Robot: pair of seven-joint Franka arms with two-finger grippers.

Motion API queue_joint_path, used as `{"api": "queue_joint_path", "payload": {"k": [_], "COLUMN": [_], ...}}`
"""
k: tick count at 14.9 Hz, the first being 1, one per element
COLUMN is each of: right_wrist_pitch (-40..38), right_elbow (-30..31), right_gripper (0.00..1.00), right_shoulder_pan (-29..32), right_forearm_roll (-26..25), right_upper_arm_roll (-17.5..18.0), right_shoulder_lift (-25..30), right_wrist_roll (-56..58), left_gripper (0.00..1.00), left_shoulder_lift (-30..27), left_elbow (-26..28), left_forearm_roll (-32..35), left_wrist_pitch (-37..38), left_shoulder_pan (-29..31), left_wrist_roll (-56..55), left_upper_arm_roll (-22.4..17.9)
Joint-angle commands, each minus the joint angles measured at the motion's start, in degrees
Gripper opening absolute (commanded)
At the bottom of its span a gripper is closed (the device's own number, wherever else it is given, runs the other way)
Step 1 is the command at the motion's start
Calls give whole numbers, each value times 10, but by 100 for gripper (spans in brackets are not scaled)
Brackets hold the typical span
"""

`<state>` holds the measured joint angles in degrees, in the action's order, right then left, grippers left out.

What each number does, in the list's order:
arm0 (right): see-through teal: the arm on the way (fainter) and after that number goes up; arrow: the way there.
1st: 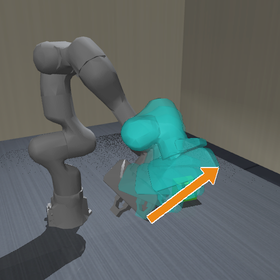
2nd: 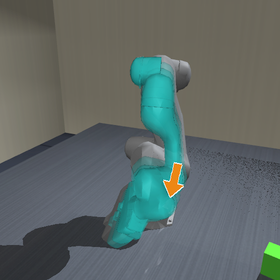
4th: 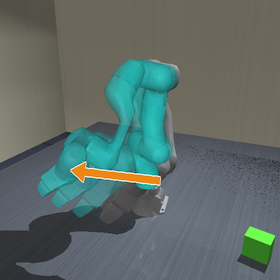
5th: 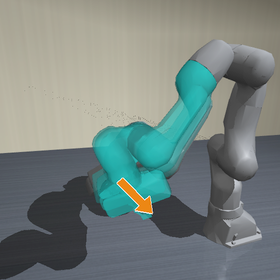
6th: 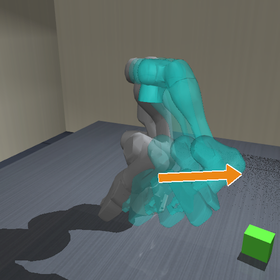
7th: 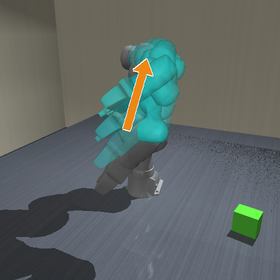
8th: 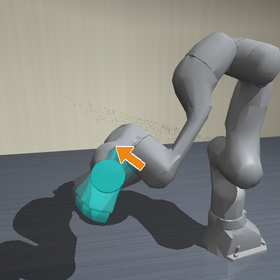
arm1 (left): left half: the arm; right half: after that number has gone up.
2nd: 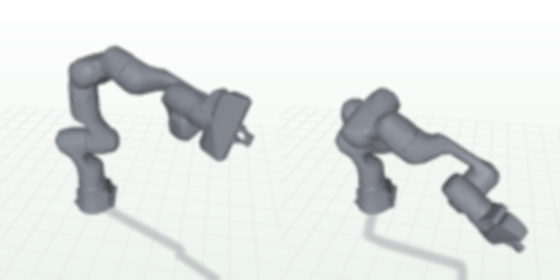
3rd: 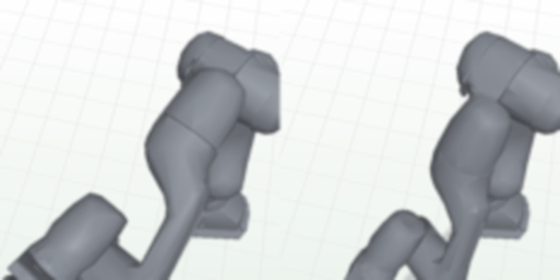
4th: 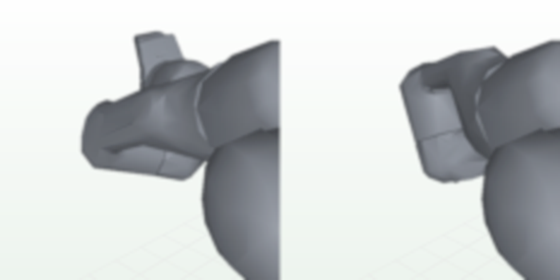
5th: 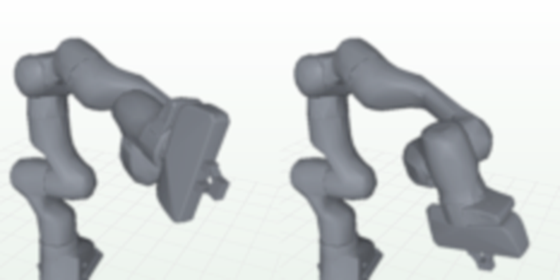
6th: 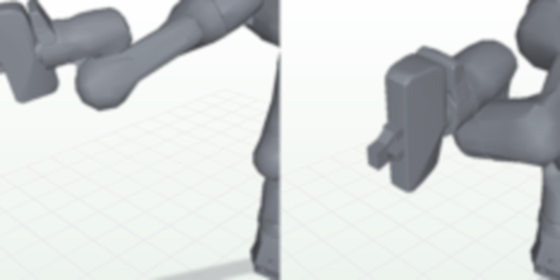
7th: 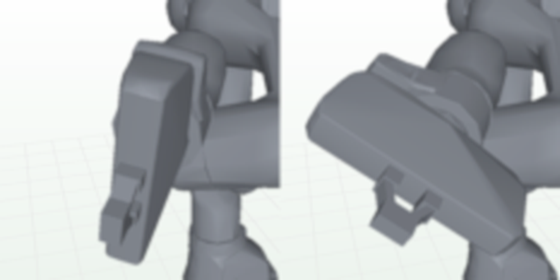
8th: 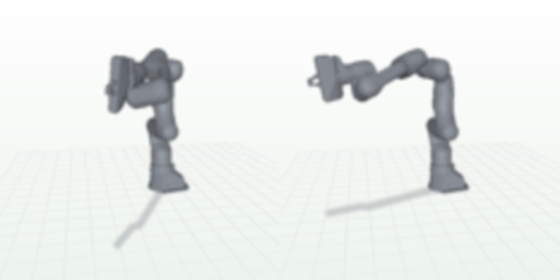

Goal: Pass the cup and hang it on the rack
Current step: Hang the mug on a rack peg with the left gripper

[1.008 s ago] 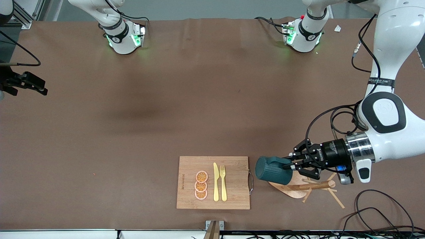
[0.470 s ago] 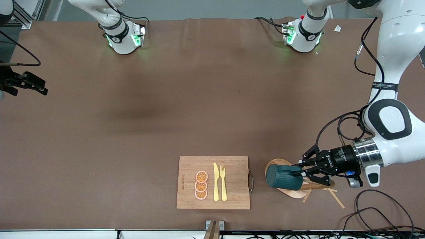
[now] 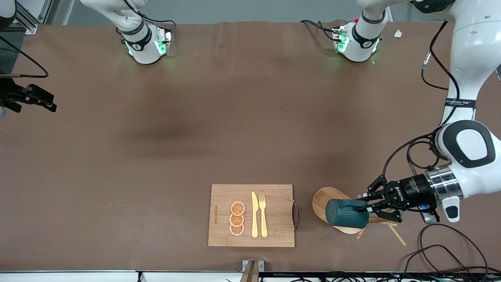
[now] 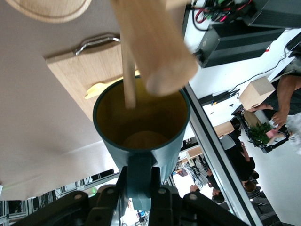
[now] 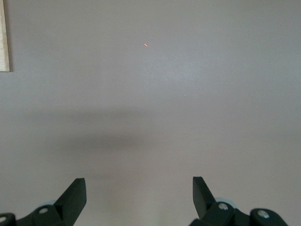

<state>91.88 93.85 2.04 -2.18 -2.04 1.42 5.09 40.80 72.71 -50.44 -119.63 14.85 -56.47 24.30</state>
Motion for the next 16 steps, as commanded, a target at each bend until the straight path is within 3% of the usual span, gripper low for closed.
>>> {"api": "queue_joint_path", "payload": {"k": [1,16], "right_wrist_pitch": [-4,-4], "right_elbow": [0,3], "right_gripper": [100,100], "right_shoulder_pan": [6,5], "right_forearm_roll": [1,1], "right_upper_arm_roll": [5,5], "right_shoulder_lift": [3,3], "right_wrist_roll": [7,7], "left_gripper": [0,1], "left_shoulder_lift": [-1,24], "left_elbow": [5,5], "left_forearm_roll": [-5,-5], "left_wrist_pitch": [3,20], "left_shoulder_pan": [10,29], "left_wrist_roll": [23,39], "left_upper_arm_roll": [2,2]}}
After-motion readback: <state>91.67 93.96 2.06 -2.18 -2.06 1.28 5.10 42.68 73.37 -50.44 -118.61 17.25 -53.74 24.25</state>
